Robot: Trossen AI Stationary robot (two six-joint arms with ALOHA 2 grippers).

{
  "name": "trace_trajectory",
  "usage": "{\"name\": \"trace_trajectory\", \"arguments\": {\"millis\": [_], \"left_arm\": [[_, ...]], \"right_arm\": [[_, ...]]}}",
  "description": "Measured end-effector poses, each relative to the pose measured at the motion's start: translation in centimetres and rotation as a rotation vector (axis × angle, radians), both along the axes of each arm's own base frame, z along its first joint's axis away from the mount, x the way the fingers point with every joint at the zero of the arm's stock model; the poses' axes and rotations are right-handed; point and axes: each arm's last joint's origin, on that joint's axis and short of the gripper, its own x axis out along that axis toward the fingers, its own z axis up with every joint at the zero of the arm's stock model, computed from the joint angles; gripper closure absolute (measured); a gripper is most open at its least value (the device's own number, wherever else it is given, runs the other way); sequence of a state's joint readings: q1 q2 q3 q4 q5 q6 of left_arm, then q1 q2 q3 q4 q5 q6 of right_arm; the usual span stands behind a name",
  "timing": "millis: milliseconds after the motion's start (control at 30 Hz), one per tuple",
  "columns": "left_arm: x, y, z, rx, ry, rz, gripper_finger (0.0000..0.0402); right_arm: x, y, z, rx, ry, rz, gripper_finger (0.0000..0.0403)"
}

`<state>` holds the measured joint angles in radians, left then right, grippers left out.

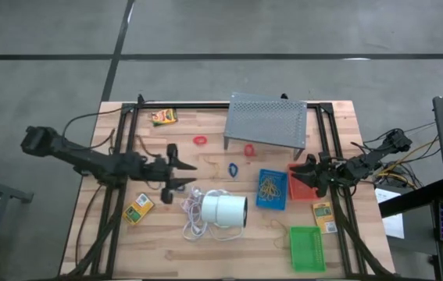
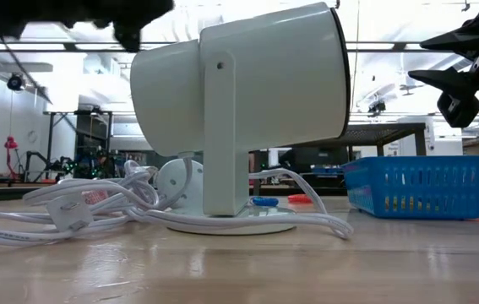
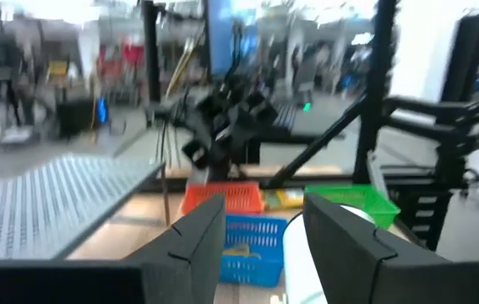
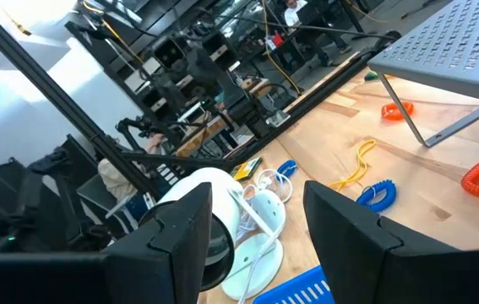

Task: Pick & Place Office Desk Supplies
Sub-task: Put the yellow rubber band into the blue bin

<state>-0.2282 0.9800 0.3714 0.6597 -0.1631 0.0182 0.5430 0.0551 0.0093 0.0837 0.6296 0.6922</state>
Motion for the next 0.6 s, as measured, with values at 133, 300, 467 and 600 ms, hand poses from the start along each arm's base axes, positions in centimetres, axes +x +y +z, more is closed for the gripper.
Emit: {"name": "trace_trajectory", "arguments": {"millis": [133, 300, 467, 600], "left_arm": [[-2.2, 0.7, -1.0, -0.003, -0.068, 0.01, 0.0223], [-3.8, 2.0, -0.4, 0.023, -0.024, 0.063, 0.0217], [-4.9, 3.0, 0.4, 0.025, 0.101, 0.115, 0.0204], [-4.9, 3.2, 0.8, -0.032, 0.075, 0.133, 0.0192]], "right_arm": [[0.0, 0.0, 0.0, 0.0, 0.0, 0.0, 0.0218], [0.0, 0.0, 0.0, 0.0, 0.0, 0.0, 0.0218], [0.0, 0.0, 0.0, 0.0, 0.0, 0.0, 0.0218], [0.0, 0.0, 0.0, 0.0, 0.0, 0.0, 0.0218]]}}
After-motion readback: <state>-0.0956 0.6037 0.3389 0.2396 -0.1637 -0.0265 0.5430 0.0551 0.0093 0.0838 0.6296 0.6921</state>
